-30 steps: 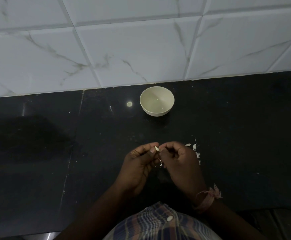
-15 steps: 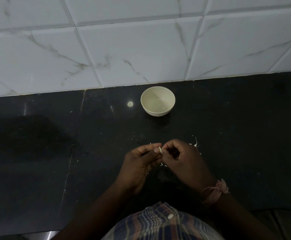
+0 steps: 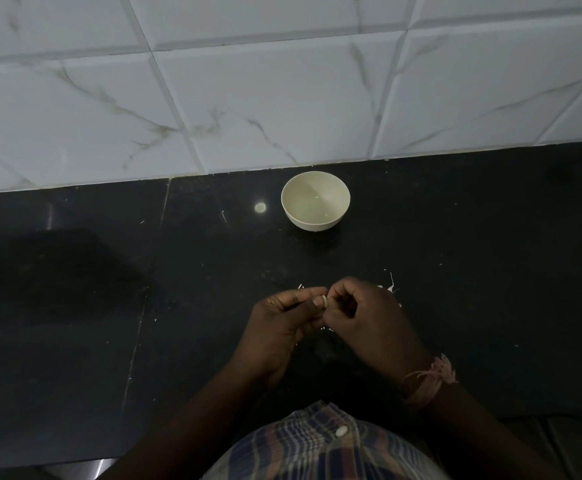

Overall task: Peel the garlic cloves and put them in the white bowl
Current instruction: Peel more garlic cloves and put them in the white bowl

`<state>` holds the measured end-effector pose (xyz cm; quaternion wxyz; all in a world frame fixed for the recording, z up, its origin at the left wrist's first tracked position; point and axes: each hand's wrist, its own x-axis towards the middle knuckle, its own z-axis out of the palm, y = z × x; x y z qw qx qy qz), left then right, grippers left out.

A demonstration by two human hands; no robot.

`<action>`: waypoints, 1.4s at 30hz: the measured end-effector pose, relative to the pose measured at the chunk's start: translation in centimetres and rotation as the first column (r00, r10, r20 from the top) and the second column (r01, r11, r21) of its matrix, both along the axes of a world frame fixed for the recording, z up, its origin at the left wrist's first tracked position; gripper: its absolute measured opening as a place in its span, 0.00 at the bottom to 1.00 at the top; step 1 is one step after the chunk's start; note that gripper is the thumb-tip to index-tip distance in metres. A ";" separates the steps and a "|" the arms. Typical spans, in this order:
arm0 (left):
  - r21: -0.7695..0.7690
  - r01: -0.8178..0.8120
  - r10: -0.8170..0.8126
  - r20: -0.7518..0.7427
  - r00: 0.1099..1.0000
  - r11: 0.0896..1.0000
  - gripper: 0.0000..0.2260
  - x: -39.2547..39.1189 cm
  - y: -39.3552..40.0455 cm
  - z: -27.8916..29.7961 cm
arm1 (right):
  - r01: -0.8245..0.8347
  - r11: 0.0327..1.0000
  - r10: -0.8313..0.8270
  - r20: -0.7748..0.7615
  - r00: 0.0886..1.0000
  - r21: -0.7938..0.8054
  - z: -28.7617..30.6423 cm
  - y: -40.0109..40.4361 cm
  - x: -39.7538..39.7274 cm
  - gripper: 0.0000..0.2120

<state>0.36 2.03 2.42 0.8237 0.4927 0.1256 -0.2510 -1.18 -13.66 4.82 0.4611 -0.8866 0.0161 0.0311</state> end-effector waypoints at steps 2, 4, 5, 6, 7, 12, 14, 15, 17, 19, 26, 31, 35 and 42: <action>-0.007 -0.007 0.007 -0.018 1.000 1.000 0.17 -0.1 0.0 0.2 | 0.019 1.000 -0.019 -0.011 1.000 0.001 -0.2 0.2 -0.1 0.05; -0.017 -0.021 0.020 -0.048 0.999 1.000 0.15 -0.1 0.0 0.3 | 0.047 0.998 -0.045 -0.046 0.998 0.039 -0.5 0.3 -0.2 0.04; -0.036 -0.024 0.021 -0.066 0.998 0.999 0.14 -0.1 0.0 0.3 | 0.066 0.995 -0.060 -0.074 0.995 0.074 -0.5 0.3 -0.2 0.04; -0.060 -0.026 0.021 -0.089 0.996 0.998 0.13 -0.1 0.0 0.4 | 0.086 0.989 -0.073 -0.106 0.992 0.124 -0.5 0.3 -0.2 0.04; -0.084 -0.032 0.022 -0.117 0.993 0.996 0.13 -0.1 0.1 0.4 | 0.106 0.976 -0.079 -0.142 0.987 0.190 -0.4 0.4 -0.2 0.04; -0.153 -0.034 0.005 -0.185 0.983 0.988 0.14 -0.3 0.2 0.8 | 0.166 0.898 -0.061 -0.257 0.964 0.409 0.2 0.5 -0.6 0.05; -0.161 -0.042 0.010 -0.198 0.980 0.986 0.13 -0.4 0.2 0.8 | 0.195 0.872 -0.072 -0.275 0.959 0.450 0.2 0.7 -0.6 0.05; -0.166 -0.053 0.018 -0.206 0.978 0.985 0.13 -0.4 0.1 0.8 | 0.209 0.859 -0.081 -0.279 0.957 0.467 0.2 0.8 -0.6 0.05; -0.180 -0.074 0.033 -0.217 0.976 0.981 0.11 -0.4 0.2 0.8 | 0.233 0.836 -0.101 -0.279 0.955 0.496 0.1 1.0 -0.5 0.05; -0.189 -0.086 0.042 -0.227 0.973 0.978 0.10 -0.4 0.2 0.8 | 0.235 0.830 -0.112 -0.262 0.959 0.506 0.0 1.0 -0.6 0.06; -0.220 -0.083 0.028 -0.244 0.969 0.972 0.07 -0.4 0.5 1.0 | 0.214 0.837 -0.141 -0.181 0.973 0.503 0.3 1.2 -1.1 0.06; -0.215 -0.116 0.060 -0.249 0.967 0.970 0.07 -0.3 0.3 1.1 | 0.185 0.905 -0.167 -0.081 0.983 0.382 0.2 1.5 -1.3 0.03; -0.196 -0.113 0.074 -0.195 0.978 0.974 0.08 -0.5 0.1 1.0 | 0.211 0.932 -0.206 -0.048 0.977 0.295 -0.1 1.5 -1.2 0.03; -0.147 -0.129 0.118 -0.084 0.989 0.981 0.11 -0.2 -0.2 0.4 | 0.206 0.937 -0.218 0.012 0.976 0.284 0.1 1.7 -1.0 0.05</action>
